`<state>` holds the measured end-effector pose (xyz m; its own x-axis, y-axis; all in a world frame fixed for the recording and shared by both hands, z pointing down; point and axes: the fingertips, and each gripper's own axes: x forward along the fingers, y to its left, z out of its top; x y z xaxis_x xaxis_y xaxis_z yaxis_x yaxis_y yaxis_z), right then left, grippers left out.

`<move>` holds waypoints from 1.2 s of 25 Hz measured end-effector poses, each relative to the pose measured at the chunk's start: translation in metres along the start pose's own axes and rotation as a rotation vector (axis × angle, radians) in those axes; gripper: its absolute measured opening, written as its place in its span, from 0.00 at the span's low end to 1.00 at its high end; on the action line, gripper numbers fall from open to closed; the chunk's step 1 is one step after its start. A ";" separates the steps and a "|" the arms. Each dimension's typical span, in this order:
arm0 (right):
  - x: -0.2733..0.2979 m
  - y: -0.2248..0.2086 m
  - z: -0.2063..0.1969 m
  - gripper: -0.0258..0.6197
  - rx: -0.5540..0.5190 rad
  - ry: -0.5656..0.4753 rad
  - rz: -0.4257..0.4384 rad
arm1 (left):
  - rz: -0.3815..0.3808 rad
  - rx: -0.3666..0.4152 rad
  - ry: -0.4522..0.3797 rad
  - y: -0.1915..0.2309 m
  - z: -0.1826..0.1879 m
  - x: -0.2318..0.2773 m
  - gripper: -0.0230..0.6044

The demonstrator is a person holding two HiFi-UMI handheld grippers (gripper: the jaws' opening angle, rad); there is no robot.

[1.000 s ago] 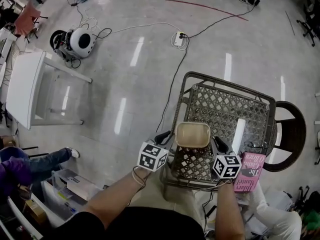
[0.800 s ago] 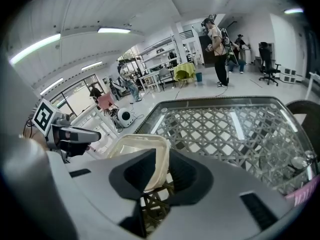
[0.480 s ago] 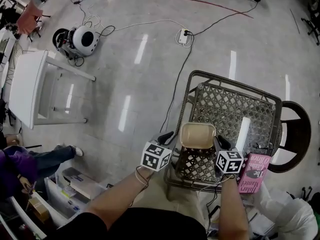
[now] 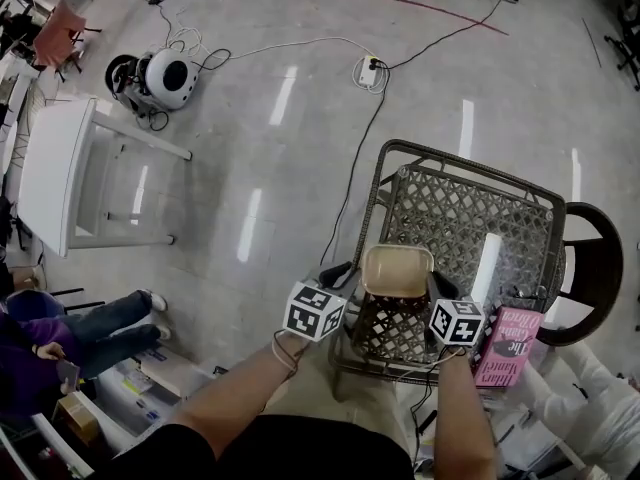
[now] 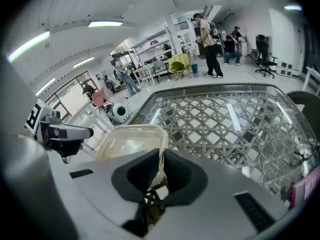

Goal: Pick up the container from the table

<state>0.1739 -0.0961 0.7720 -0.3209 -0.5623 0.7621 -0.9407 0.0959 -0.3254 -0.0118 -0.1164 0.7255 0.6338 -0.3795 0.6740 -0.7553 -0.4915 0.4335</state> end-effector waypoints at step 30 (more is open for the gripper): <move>-0.005 -0.004 -0.002 0.08 0.112 -0.042 -0.009 | -0.093 -0.142 0.080 -0.013 -0.010 0.030 0.12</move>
<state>0.1788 -0.0918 0.7701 -0.3059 -0.5965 0.7420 -0.9246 0.0003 -0.3810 0.0151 -0.1140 0.7458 0.6911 -0.2716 0.6698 -0.7136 -0.4037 0.5725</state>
